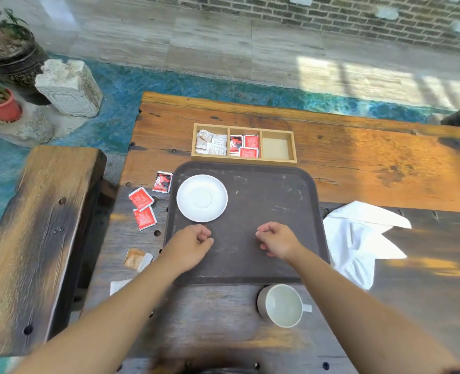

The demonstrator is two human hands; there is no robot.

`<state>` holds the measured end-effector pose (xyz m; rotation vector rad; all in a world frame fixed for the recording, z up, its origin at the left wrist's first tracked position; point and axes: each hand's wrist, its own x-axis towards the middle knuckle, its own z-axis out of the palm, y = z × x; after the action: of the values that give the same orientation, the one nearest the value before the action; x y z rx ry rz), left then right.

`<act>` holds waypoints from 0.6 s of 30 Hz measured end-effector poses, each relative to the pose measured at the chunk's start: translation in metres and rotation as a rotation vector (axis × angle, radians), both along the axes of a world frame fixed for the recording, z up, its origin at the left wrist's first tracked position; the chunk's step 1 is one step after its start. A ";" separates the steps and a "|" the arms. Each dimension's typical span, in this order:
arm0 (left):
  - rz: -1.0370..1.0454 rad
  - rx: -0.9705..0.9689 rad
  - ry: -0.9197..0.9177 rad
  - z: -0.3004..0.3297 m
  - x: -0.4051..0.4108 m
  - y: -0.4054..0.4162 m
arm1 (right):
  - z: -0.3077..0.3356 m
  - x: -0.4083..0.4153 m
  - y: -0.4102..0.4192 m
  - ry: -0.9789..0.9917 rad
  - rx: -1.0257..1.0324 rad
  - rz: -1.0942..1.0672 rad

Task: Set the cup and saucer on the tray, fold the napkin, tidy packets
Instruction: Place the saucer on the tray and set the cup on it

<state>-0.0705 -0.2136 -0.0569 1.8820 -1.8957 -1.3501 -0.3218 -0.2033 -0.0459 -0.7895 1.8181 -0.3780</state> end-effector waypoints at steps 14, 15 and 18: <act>-0.596 -0.083 -0.348 -0.014 -0.039 0.106 | 0.015 -0.055 0.154 0.100 0.014 -0.049; -0.613 -0.075 -0.370 -0.015 -0.040 0.109 | 0.015 -0.056 0.159 0.099 0.018 -0.050; -0.646 -0.061 -0.424 -0.019 -0.039 0.115 | 0.014 -0.057 0.170 0.033 0.037 -0.102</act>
<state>-0.1091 -0.0984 -0.0758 1.6893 -2.8992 -1.0423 -0.3784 -0.0330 -0.0319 -0.6834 1.8956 -0.3982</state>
